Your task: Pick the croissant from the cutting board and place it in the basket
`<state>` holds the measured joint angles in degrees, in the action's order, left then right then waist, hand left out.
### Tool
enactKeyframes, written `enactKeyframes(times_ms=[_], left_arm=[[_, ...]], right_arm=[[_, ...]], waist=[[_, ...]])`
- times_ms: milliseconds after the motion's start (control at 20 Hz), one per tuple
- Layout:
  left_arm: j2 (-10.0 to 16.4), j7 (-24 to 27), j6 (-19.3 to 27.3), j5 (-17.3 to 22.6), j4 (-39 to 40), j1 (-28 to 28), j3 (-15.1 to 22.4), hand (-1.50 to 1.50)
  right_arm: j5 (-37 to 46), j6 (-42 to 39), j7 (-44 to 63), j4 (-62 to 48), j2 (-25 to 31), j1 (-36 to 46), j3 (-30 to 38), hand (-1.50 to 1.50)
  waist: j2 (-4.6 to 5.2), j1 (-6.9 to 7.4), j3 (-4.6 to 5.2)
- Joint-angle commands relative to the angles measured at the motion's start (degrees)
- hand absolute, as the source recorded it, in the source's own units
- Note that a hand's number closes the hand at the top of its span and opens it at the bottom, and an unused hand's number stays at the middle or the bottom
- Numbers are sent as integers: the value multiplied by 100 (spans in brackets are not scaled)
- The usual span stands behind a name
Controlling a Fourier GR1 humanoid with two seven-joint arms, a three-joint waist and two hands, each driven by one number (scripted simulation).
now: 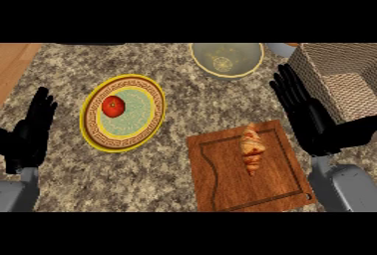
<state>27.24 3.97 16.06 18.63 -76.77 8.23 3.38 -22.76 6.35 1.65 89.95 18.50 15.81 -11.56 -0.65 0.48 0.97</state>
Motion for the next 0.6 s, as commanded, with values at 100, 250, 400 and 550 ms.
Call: enactKeyframes(times_ms=[100, 250, 400, 550], left_arm=[[-149, -658, -381, 126, 304, -258, 340, 0], [-519, -1159, -487, -8, 567, -576, 1025, 0], [-517, -1313, -563, -67, 411, -744, 1224, 0], [-422, -1346, -650, -18, 427, -837, 1153, 0]], right_arm=[[626, -131, 403, -614, -137, 1229, -567, 150], [909, -584, 362, -1221, -49, 1803, -860, 150], [1623, -851, 181, -1290, -740, 1591, -2292, 150], [2796, -97, 320, -1640, -1038, 1511, -3027, -150]], waist=[[106, 136, -91], [199, 311, -90], [142, 393, -98], [94, 198, -89]])
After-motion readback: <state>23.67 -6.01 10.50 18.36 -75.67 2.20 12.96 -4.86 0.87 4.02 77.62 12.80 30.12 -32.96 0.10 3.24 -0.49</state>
